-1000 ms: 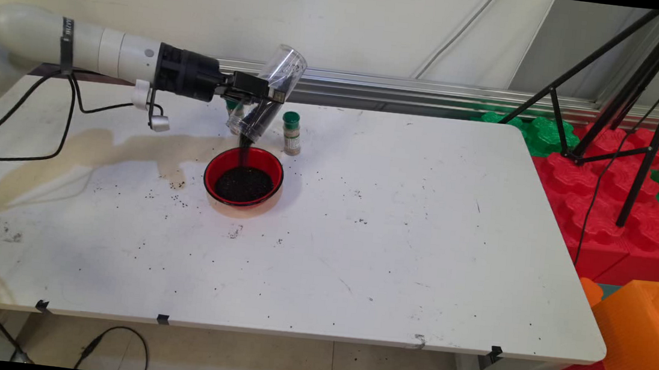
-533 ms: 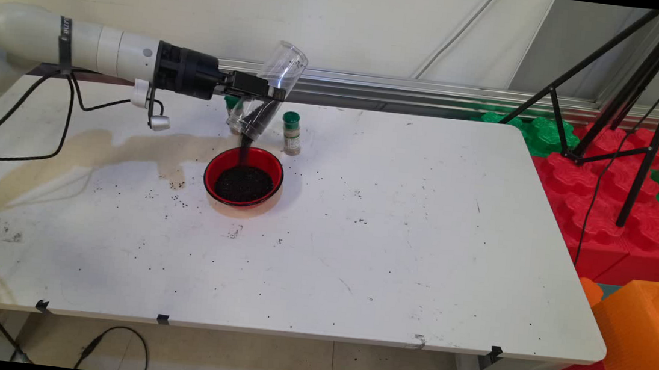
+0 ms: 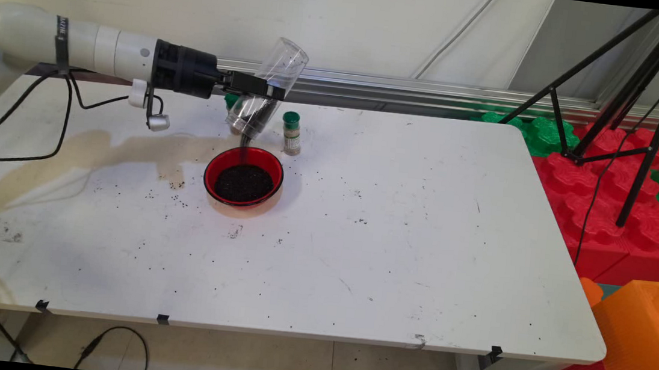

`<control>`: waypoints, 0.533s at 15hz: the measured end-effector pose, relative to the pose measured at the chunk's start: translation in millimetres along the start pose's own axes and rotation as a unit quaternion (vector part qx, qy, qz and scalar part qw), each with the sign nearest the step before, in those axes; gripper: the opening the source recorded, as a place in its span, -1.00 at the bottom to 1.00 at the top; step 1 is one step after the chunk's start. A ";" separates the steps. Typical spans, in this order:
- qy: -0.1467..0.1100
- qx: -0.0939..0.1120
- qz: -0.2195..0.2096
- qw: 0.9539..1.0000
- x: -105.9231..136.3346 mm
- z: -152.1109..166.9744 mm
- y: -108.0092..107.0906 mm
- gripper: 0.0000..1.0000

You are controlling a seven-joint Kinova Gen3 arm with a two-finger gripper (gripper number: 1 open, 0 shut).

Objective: Pour the black seasoning powder in the red bowl

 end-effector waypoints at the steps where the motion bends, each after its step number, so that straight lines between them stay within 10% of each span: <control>1: 0.000 0.001 0.004 1.000 0.3 -0.9 -0.6 -1.00; 8: -0.004 0.006 0.029 1.000 2.2 -8.0 -5.1 -1.00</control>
